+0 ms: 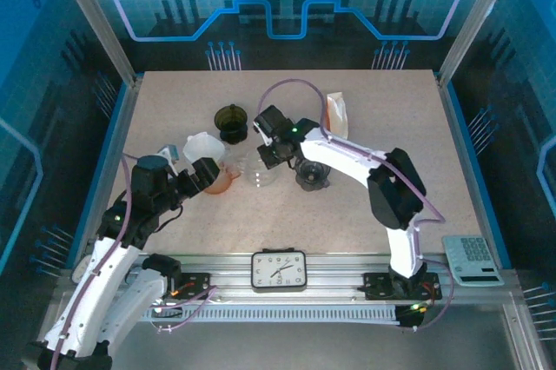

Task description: Place the coffee filter in the dripper

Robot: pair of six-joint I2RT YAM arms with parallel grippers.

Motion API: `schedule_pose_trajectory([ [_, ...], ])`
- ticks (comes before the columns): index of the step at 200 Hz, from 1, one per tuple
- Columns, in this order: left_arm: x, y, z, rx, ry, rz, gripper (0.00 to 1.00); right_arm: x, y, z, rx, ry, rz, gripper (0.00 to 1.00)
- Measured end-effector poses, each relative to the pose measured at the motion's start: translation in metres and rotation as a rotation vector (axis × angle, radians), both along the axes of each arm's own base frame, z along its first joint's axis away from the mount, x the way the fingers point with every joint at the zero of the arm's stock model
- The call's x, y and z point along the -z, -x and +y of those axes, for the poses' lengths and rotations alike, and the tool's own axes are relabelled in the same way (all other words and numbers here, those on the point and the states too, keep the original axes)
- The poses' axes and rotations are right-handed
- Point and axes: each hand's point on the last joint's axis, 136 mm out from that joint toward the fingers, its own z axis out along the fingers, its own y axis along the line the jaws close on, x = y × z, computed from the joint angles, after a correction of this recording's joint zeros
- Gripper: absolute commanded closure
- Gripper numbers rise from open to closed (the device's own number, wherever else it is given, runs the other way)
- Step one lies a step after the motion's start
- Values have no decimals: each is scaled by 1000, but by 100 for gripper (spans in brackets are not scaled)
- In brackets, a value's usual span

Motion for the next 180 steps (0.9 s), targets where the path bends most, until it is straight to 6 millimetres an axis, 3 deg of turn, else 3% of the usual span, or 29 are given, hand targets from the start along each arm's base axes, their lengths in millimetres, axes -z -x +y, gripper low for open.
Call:
schedule_pose_trajectory([
  [25,-2,-2,-1,4,6,-11,1,-3,36,-8,-37,5,4,90],
  [52,3,-2,-2,8,6,4,1,7,64,-23,-45,28,30,90],
  [106,8,-5,-5,9,17,21,1,23,83,-56,20,78,49,87],
  [129,7,-6,-6,11,28,19,1,23,86,-64,43,80,46,77],
  [158,4,-7,-11,32,43,11,1,22,88,-66,70,64,44,52],
  [180,3,-9,-15,51,56,7,1,12,89,-68,83,33,27,41],
])
